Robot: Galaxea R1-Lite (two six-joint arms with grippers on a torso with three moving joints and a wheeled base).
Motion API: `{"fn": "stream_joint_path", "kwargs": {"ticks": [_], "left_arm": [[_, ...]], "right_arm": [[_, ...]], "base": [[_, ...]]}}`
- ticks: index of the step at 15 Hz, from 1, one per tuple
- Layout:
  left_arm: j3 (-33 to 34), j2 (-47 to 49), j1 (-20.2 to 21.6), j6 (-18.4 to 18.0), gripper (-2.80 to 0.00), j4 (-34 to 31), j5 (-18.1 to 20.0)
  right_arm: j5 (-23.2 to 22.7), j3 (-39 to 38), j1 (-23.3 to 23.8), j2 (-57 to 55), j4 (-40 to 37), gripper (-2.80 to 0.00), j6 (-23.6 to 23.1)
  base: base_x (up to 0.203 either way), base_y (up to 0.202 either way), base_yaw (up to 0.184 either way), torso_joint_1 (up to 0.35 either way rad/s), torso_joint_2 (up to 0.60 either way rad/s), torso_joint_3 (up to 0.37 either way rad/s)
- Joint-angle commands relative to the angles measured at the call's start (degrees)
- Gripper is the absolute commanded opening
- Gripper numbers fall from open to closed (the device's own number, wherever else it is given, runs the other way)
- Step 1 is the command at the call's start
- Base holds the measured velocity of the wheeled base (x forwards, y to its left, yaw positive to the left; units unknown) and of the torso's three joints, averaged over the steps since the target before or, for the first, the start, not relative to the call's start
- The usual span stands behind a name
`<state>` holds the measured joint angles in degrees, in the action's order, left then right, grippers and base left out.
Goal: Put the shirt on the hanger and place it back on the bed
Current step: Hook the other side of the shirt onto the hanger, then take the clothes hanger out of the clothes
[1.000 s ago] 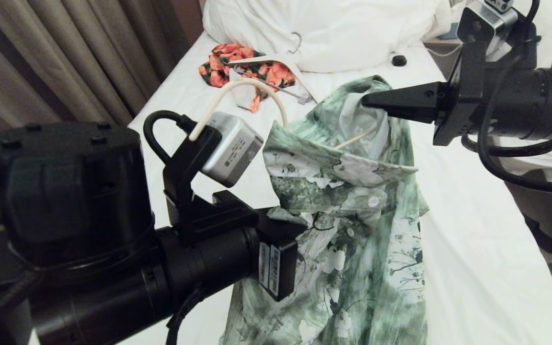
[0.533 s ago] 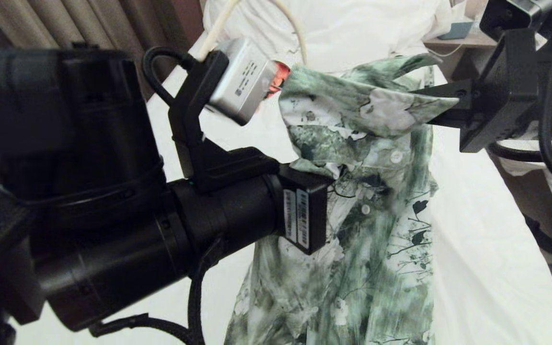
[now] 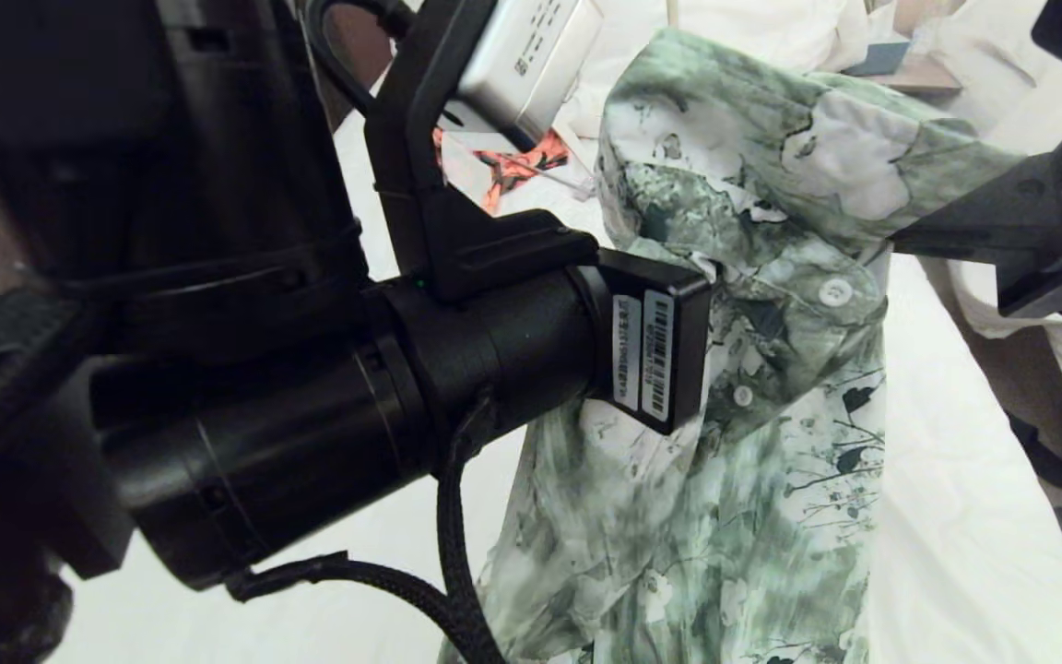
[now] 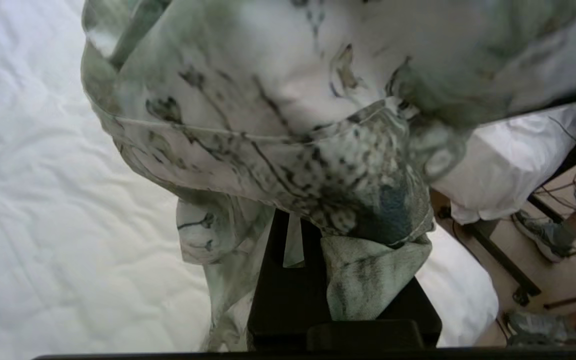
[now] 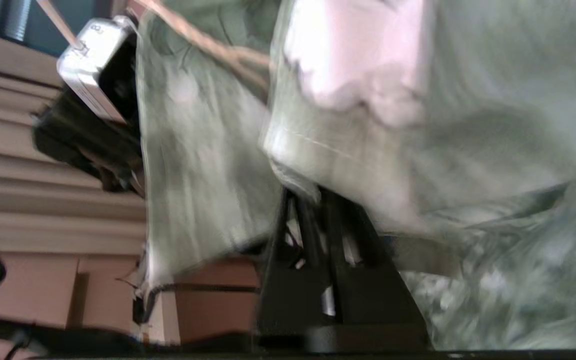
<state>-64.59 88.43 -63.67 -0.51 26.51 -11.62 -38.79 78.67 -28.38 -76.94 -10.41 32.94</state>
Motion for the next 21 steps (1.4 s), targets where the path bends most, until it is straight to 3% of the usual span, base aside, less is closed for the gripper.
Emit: {"fn": "stream_joint_path", "kwargs": {"ticks": [1, 8, 10, 11, 12, 16, 18, 21], "left_arm": [[-0.88, -0.54, -1.36, -0.57, -2.8, 0.14, -1.27], [-2.95, -4.71, -3.51, -1.62, -2.8, -0.4, -2.22], [-2.36, -4.35, -4.46, -1.6, -2.8, -1.17, -2.2], [-2.22, -3.57, -4.98, -1.6, -2.8, -1.2, -2.18], [-2.23, -2.45, -5.44, -1.6, -2.8, -1.17, -2.23], [-4.07, 1.65, -6.78, -1.62, -2.8, -1.37, -2.17], [-5.66, 3.47, -7.03, -1.61, -2.8, -3.07, -2.13], [-7.4, 6.51, -7.43, -1.3, -2.8, -4.96, -1.91]], "right_arm": [[-0.15, 0.0, -0.01, 1.79, -0.54, 0.0, 0.02], [3.26, 1.64, 0.59, 9.35, -5.17, 0.0, 0.04], [3.9, 6.31, 1.39, 9.54, -6.17, 0.0, 0.05], [3.97, 10.48, 1.92, 8.75, -7.55, -0.41, 0.04], [4.03, 15.0, 2.31, 7.44, -9.45, -2.8, 0.03], [6.21, 34.51, 2.91, -3.52, -23.29, -2.8, -1.26], [9.28, 35.98, 2.97, -6.57, -27.5, -2.8, -4.66], [9.7, 35.86, 2.73, -6.38, -29.11, -2.8, -6.01]], "base": [[0.0, 0.0, 0.0, 0.0, 0.0, 0.0], [0.0, 0.0, 0.0, 0.0, 0.0, 0.0], [0.0, 0.0, 0.0, 0.0, 0.0, 0.0], [0.0, 0.0, 0.0, 0.0, 0.0, 0.0], [0.0, 0.0, 0.0, 0.0, 0.0, 0.0], [0.0, 0.0, 0.0, 0.0, 0.0, 0.0], [0.0, 0.0, 0.0, 0.0, 0.0, 0.0], [0.0, 0.0, 0.0, 0.0, 0.0, 0.0]]}}
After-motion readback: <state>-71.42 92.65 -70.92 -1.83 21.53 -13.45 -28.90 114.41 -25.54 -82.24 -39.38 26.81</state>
